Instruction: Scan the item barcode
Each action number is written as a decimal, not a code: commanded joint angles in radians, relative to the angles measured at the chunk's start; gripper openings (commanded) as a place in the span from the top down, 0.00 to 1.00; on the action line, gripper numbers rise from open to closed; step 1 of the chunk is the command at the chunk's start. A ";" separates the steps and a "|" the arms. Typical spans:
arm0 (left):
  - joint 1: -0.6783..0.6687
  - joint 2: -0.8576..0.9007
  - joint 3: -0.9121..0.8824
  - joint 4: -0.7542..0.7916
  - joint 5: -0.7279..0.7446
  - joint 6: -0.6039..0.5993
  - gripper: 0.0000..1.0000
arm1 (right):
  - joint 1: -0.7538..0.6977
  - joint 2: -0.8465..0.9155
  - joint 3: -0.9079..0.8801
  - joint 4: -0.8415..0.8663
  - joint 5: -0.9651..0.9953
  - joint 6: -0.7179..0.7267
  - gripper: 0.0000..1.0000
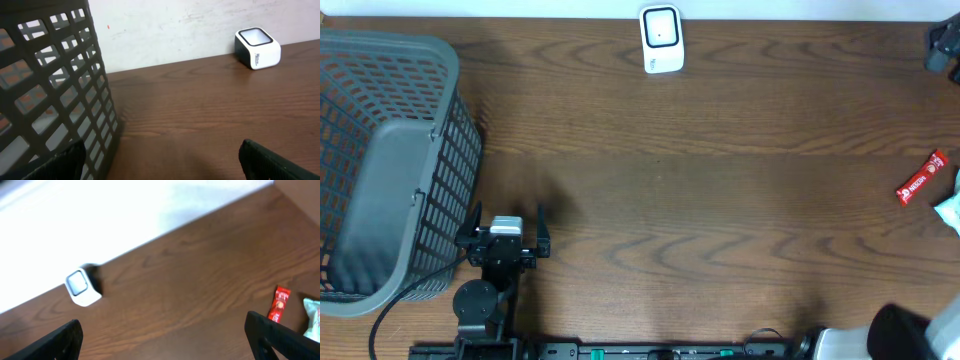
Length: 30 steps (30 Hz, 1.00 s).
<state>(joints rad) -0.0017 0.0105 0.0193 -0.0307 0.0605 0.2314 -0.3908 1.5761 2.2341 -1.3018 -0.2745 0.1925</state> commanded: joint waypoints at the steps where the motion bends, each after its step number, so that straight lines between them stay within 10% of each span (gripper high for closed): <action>1: 0.003 -0.006 -0.015 -0.036 -0.002 -0.012 0.02 | 0.008 -0.058 -0.001 -0.004 -0.004 -0.014 0.01; 9: 0.003 -0.006 -0.015 -0.036 -0.002 -0.012 0.02 | 0.020 -0.208 -0.007 -0.060 -0.016 -0.030 0.01; 16: 0.003 -0.006 -0.015 -0.036 -0.002 -0.012 0.02 | 0.196 -0.394 -0.120 0.123 -0.015 -0.319 0.01; 30: 0.003 -0.006 -0.015 -0.036 -0.002 -0.013 0.02 | 0.383 -1.034 -0.972 0.717 -0.031 -0.364 0.01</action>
<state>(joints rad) -0.0017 0.0105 0.0193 -0.0303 0.0605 0.2314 -0.0330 0.6315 1.4296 -0.6434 -0.2977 -0.1768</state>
